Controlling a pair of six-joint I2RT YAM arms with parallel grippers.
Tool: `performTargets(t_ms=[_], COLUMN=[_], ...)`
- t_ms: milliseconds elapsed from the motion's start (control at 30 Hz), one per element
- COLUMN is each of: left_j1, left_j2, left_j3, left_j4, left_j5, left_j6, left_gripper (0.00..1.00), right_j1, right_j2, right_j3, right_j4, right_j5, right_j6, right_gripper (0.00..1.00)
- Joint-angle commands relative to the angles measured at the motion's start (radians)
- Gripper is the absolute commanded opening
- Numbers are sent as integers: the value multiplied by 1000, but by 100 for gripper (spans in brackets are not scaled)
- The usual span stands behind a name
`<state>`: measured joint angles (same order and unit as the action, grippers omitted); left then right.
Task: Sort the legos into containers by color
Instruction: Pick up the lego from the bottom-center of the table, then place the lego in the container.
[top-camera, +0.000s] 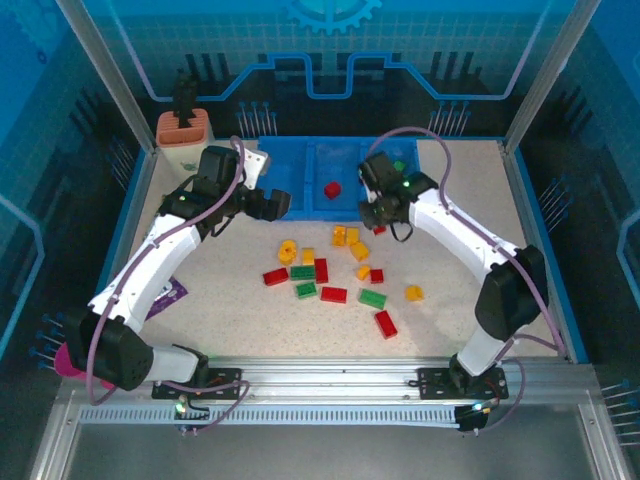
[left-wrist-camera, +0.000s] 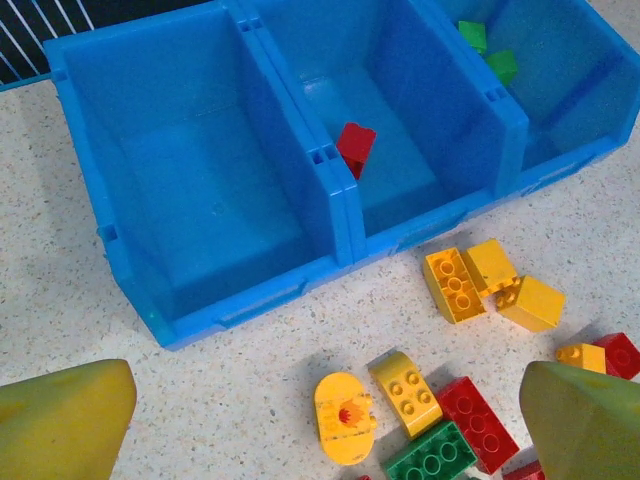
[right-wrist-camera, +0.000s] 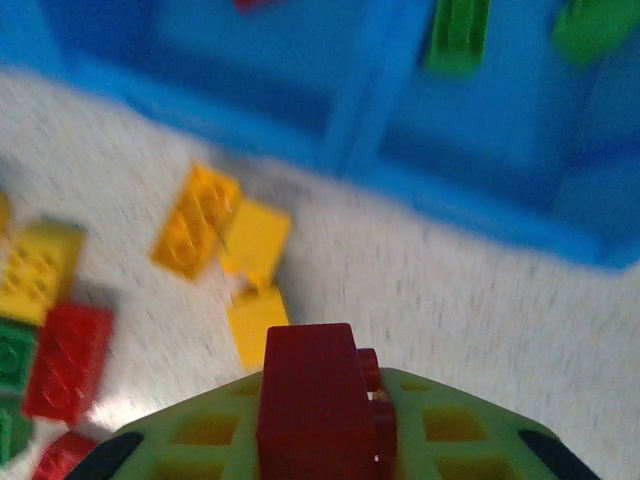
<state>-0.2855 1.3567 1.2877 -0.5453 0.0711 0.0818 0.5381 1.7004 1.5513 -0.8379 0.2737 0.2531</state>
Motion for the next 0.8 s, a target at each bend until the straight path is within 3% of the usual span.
performTargets(t_ms=[0, 400, 600, 767], left_j1=[-4, -3, -3, -3], left_j2=[-19, -21, -25, -28], left_j3=[2, 5, 4, -15], left_j4=[-12, -10, -4, 8], left_j5=[-15, -16, -13, -10], left_j6=[19, 19, 20, 12], left_gripper=[100, 100, 99, 99], right_j1=[0, -27, -34, -49], right_j2=[112, 519, 743, 804], right_j3=[135, 526, 795, 825], right_j4=[10, 271, 263, 316], right_j5=[19, -45, 3, 41], right_j6=[-132, -195, -231, -246], right_gripper=[27, 29, 30, 31])
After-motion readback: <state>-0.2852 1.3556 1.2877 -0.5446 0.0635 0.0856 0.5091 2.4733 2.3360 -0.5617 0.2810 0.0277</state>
